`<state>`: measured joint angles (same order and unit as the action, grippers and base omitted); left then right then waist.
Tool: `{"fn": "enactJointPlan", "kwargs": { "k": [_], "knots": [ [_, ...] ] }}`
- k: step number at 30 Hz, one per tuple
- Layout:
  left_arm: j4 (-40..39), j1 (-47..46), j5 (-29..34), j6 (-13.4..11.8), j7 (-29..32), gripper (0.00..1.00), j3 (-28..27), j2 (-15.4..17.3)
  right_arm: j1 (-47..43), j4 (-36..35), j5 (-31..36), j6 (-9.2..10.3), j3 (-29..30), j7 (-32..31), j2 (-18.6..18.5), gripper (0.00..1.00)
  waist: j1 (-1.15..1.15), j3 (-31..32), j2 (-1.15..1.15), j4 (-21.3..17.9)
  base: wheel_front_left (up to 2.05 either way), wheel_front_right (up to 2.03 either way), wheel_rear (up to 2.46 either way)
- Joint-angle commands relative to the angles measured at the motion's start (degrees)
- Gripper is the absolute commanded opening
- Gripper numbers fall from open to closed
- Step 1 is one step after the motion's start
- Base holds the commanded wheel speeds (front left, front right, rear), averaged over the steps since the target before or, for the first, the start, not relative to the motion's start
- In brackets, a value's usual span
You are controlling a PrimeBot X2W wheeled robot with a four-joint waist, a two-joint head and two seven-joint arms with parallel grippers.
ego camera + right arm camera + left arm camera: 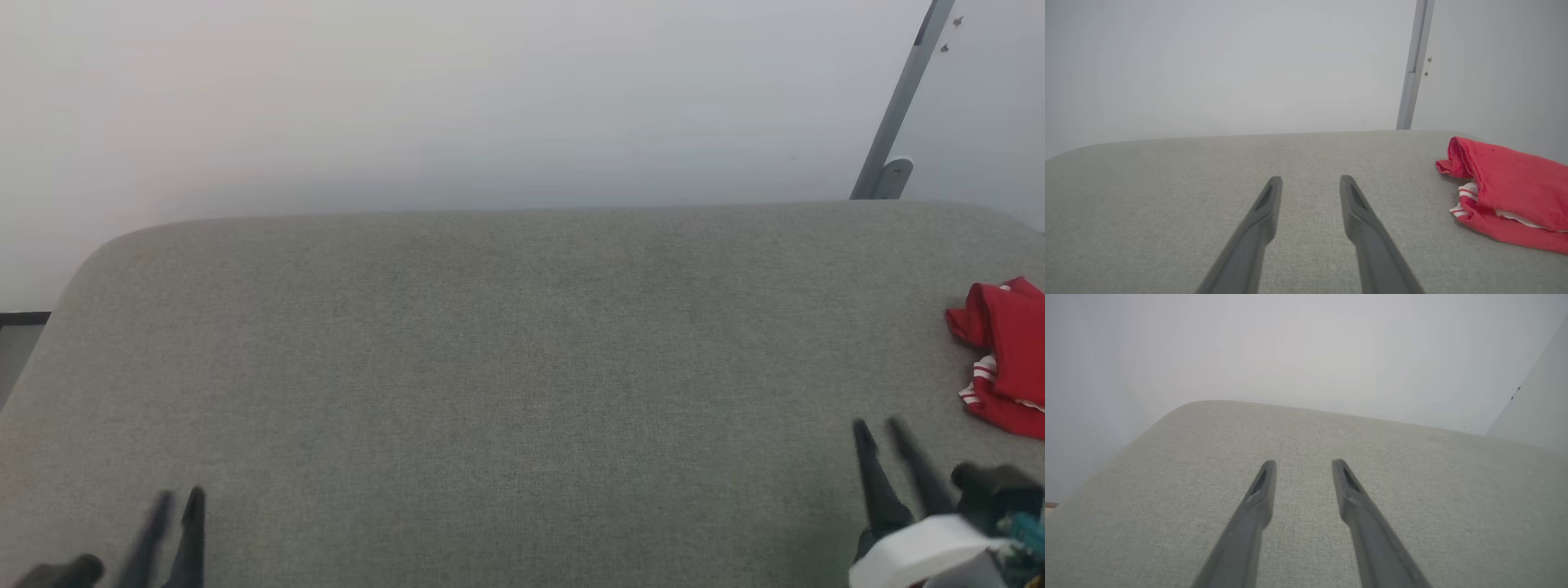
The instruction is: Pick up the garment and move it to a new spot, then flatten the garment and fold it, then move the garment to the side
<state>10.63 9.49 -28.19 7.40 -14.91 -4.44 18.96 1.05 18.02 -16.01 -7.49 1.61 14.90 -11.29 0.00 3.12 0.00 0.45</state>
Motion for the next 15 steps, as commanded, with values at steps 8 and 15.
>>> {"fn": "enactJointPlan", "kwargs": {
  "k": [8, 15],
  "knots": [
    [2.2, -0.6, -2.9, 0.0, 1.2, 0.0, 0.7, -3.1, -1.5, 2.2, -3.3, 0.0, 0.4, -1.4, 1.4, 0.0, 0.0, -0.1, 0.0, 0.0, 0.0, 0.0, 0.0],
    [2.3, -2.2, -8.9, 0.0, 3.1, 0.0, 0.4, -4.3, -0.8, 1.5, -10.5, 0.0, 0.8, -3.3, 2.1, 0.0, 0.0, -0.3, 0.0, 0.0, 0.0, 0.0, 0.0]
  ]
}}
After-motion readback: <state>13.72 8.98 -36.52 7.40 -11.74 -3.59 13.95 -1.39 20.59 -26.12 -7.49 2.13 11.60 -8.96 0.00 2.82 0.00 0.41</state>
